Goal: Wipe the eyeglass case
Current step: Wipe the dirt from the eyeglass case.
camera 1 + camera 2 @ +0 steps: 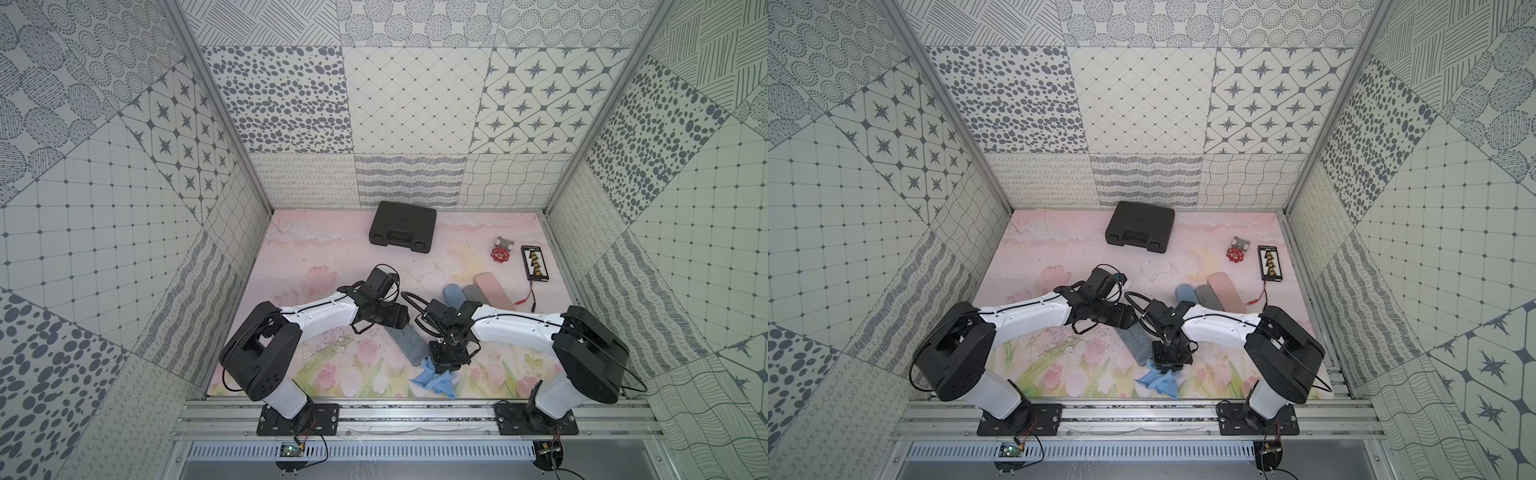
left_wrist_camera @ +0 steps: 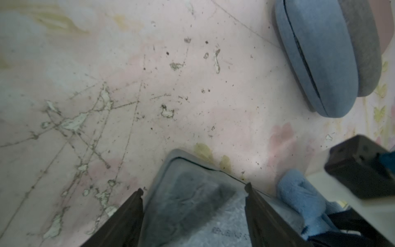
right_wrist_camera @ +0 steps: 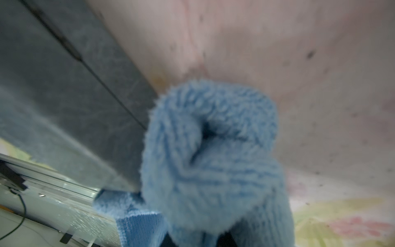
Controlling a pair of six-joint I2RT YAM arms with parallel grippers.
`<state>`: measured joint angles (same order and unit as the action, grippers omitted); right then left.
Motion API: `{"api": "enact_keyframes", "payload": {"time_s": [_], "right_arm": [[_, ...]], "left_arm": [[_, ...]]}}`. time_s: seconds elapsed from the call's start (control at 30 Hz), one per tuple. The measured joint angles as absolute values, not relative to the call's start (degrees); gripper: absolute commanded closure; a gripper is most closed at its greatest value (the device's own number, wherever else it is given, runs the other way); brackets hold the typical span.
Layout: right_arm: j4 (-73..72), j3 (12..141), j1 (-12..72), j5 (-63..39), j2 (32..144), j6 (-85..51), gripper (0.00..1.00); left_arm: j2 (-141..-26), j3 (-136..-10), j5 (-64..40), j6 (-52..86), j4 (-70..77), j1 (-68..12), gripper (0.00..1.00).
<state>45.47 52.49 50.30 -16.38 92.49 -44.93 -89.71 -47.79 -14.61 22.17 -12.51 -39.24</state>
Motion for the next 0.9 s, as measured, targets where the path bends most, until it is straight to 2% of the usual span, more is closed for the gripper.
{"api": "enact_keyframes", "payload": {"time_s": [0.27,0.53,0.6,0.73,0.9], "right_arm": [[48.5,63.8,38.0,-11.7,99.0,-36.8,1.0],[48.2,72.7,37.7,-8.3,105.7,-29.6,1.0],[49.3,73.9,37.9,-6.0,105.8,-28.0,1.0],[52.9,76.8,38.0,0.0,105.3,-25.0,1.0],[57.2,78.3,38.4,6.2,101.3,-23.6,1.0]], "left_arm": [[-83.0,-38.4,-15.0,25.3,-6.9,-38.9,0.27],[-72.2,-26.5,-17.3,33.3,-3.8,-41.5,0.27],[-70.0,-26.2,-17.3,33.9,-5.2,-42.5,0.23],[-66.7,-28.5,-15.6,33.5,-9.3,-43.9,0.24],[-70.7,-34.9,-10.7,29.7,-13.8,-45.8,0.17]]}}
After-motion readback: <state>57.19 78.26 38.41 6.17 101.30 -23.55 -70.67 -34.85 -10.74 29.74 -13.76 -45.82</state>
